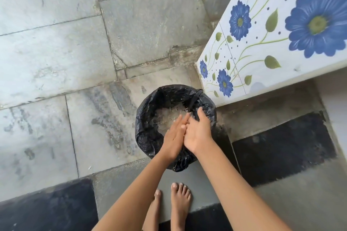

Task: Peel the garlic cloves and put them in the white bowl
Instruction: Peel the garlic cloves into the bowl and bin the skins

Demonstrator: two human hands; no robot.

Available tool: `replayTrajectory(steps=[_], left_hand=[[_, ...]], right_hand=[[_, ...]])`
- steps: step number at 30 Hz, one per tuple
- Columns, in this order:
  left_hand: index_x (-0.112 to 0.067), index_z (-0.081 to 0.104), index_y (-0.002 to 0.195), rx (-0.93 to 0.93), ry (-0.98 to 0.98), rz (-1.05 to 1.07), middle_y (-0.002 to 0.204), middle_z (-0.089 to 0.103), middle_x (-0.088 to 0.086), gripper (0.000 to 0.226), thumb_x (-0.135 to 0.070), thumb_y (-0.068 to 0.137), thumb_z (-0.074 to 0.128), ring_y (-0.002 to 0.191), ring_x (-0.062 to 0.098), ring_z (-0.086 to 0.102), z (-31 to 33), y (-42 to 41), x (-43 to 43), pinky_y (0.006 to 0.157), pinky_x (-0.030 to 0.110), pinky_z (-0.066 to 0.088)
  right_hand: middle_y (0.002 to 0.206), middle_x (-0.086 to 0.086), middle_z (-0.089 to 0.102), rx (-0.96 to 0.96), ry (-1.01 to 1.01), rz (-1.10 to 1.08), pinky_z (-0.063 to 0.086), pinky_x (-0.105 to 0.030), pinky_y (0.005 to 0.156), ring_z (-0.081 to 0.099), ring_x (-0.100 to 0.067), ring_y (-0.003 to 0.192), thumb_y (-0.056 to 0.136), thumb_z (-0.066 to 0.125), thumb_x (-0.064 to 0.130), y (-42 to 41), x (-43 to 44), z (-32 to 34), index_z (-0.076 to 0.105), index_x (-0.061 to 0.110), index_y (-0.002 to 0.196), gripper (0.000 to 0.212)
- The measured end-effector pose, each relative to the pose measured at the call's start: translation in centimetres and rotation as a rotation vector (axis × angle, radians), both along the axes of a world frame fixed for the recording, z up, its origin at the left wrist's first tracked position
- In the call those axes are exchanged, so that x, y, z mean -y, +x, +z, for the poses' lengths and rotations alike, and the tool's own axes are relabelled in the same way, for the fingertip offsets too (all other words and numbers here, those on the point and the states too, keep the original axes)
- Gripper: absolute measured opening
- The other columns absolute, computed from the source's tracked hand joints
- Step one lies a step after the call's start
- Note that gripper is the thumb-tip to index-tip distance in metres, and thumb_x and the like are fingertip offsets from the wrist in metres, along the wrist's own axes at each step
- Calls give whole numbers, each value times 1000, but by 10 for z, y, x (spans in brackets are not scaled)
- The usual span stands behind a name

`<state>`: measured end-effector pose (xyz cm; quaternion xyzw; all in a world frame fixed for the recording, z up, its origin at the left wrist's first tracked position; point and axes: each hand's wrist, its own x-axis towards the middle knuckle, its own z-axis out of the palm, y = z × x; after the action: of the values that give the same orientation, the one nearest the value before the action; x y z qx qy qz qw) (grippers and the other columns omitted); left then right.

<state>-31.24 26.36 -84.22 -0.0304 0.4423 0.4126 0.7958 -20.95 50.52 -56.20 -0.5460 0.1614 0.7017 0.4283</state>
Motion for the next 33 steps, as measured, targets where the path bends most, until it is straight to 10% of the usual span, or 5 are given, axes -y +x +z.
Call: replayTrajectory(steps=[4,8,13,20,33], left_hand=[[-31,53,129,-1026,382,-509,127,50,-11,37,-36,103,27,112,7,51,176,-18,-181,98,27,37],[-25,42,142,-1105,516,-853,137,52,-2,49,-17,94,50,100,1,54,329,-17,-257,83,18,38],[-25,55,129,-1205,715,-822,125,61,-1,41,-17,89,59,100,28,63,477,-21,-224,81,33,49],[-24,59,123,-1188,1081,-789,119,62,-9,39,-23,85,66,109,10,56,689,-20,-161,86,21,40],[-25,58,126,-975,1770,-1005,125,63,1,39,-24,87,63,98,27,63,844,140,16,78,29,43]], right_hand=[[150,-6,36,117,94,69,19,-36,113,28,-20,141,99,14,54,10,15,28,40,11,142,66],[143,-3,46,467,33,239,27,-33,108,40,-19,133,101,32,43,17,34,75,46,11,138,51],[130,-2,57,761,131,241,35,-22,93,51,-10,111,96,52,16,17,67,204,57,13,124,29],[129,2,58,1287,345,397,32,-12,90,51,-12,120,94,54,18,8,167,413,56,15,129,35],[111,-11,68,1978,17,-116,45,-27,86,65,-28,99,86,44,35,102,436,548,64,4,116,47]])
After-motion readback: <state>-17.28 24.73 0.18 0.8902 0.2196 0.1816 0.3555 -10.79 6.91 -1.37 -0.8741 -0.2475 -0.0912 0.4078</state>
